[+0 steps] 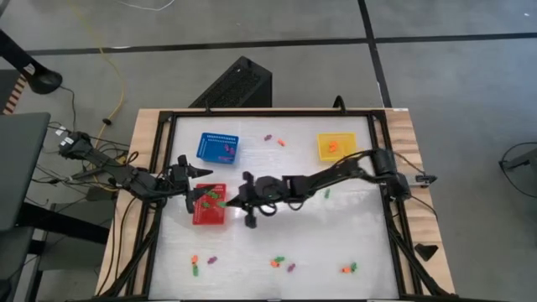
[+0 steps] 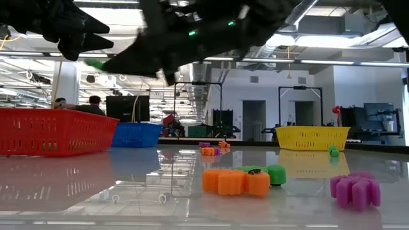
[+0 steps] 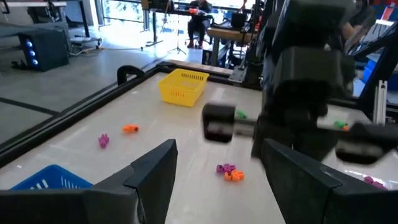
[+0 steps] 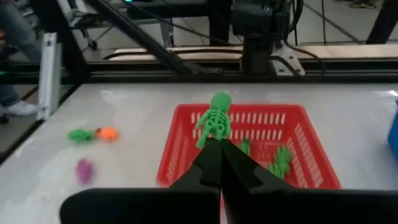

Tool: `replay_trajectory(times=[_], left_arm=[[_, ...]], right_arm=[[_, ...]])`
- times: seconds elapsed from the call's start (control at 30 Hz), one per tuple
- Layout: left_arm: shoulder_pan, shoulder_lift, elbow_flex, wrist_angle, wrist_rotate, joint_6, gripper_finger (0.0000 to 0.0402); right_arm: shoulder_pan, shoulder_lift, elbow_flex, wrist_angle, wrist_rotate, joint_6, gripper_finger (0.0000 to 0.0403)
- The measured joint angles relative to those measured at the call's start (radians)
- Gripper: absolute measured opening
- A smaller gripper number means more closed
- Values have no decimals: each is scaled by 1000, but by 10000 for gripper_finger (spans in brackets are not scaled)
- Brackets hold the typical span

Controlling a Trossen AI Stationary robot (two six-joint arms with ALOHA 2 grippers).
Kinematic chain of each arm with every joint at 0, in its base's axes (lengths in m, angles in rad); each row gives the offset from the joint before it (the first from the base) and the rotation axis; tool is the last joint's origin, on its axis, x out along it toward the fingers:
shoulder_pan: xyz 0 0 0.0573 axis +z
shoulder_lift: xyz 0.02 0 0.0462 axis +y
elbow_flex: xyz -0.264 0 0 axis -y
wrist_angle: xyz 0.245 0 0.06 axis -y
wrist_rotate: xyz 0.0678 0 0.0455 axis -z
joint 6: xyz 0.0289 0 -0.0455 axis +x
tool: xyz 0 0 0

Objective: Sort Halloween decoration
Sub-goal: Put the green skeleton toy into the red bin

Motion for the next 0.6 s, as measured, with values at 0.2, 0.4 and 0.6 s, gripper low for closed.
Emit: replay_trajectory(times=[0.2,0.4,0.6], left_arm=[[0,0,0,1,1,2,226],[0,-1,0,-1,1,7,226],[0,-1,0,-4,1,22,226]], right_arm=[[-1,170,237,-67,0,-1,22],[-14,246,380,-210,-5,20,37],[-13,251,394,-228,-4,31,87]])
